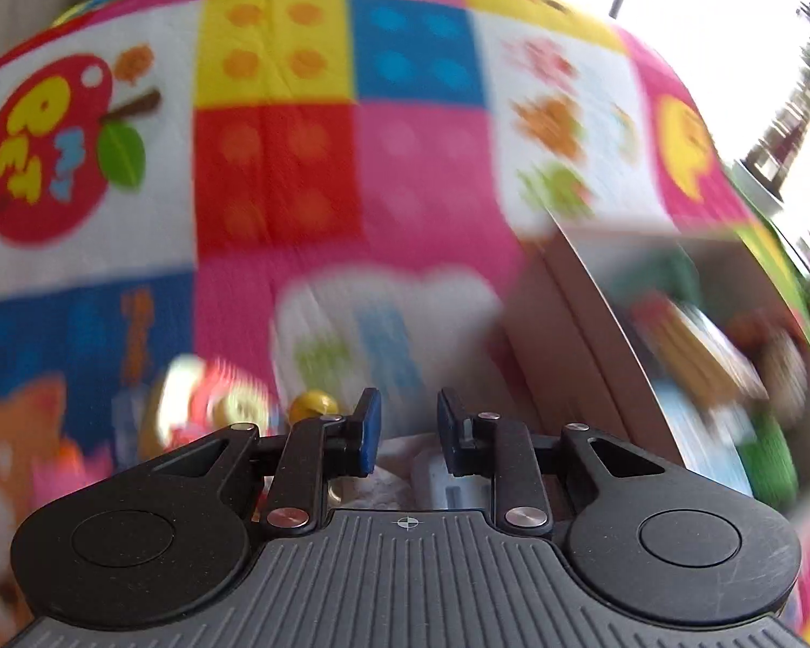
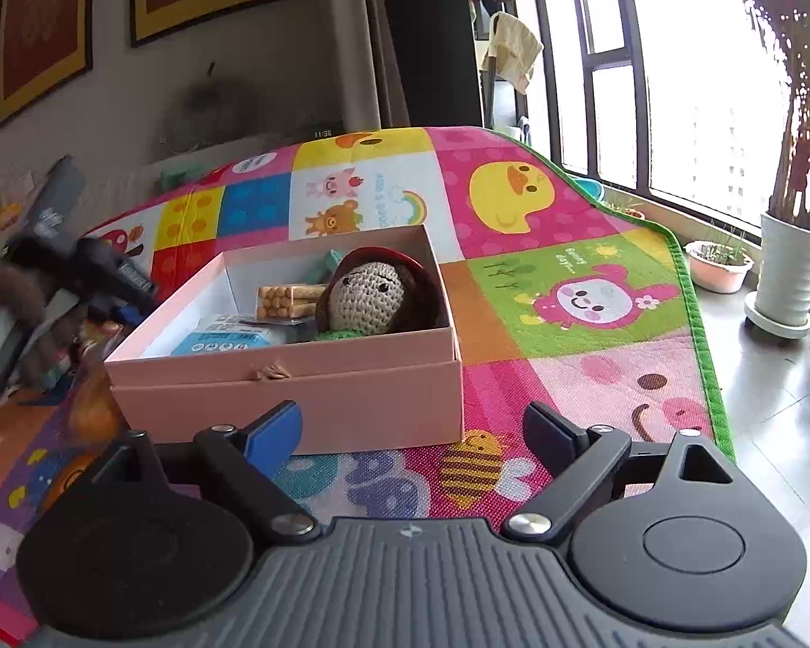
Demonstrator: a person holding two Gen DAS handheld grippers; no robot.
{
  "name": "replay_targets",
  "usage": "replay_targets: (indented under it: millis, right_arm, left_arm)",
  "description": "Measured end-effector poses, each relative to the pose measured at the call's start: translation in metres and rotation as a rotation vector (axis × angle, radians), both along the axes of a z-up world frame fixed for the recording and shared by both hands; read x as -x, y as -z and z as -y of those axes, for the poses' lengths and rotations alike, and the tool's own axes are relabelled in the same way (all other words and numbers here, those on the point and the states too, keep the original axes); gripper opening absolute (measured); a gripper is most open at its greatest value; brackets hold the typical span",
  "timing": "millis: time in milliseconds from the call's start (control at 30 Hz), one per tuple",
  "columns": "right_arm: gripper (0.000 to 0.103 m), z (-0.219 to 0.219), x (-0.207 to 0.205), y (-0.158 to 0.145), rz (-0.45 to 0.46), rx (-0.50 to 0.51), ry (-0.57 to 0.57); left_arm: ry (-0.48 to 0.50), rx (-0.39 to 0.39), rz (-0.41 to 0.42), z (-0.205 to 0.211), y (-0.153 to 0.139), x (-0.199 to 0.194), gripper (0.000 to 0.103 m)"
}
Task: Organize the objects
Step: 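Grasp the bagged bread with the left tool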
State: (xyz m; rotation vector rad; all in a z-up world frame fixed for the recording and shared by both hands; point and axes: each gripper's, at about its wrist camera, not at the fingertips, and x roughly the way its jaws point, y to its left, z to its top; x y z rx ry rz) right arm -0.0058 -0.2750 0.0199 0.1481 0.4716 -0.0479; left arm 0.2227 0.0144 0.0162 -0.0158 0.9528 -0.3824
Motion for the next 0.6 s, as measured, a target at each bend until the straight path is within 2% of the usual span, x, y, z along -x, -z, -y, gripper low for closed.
replay_targets:
  millis: [167,200,300,400,467,600]
  right_arm:
    - [0.090,0.001,-0.002,0.001,-0.008,-0.008,0.006]
    - [0.090,0.000,-0.002,0.001,-0.010,-0.004,0.006]
    - [0.090,-0.001,-0.001,0.001,-0.005,0.006,0.010]
    - [0.097,-0.003,0.002,0.000,0.007,0.022,0.016]
    - [0.099,-0.004,0.002,-0.001,0.008,0.031,0.013]
    - [0.101,-0.005,0.003,-0.001,0.013,0.042,0.010]
  left_arm:
    - [0.148,-0.005,0.014,-0.002,-0.002,0.082,0.027]
    - [0.151,0.008,0.026,-0.006,-0.006,0.095,0.027]
    - [0.059,0.073,0.161,-0.026,-0.032,0.138,0.027]
    - [-0.024,0.103,0.284,-0.046,-0.055,0.182,0.027]
    - [-0.063,0.031,0.289,-0.052,-0.054,0.204,0.028]
    - [-0.086,-0.135,0.208,-0.056,-0.029,0.231,0.028]
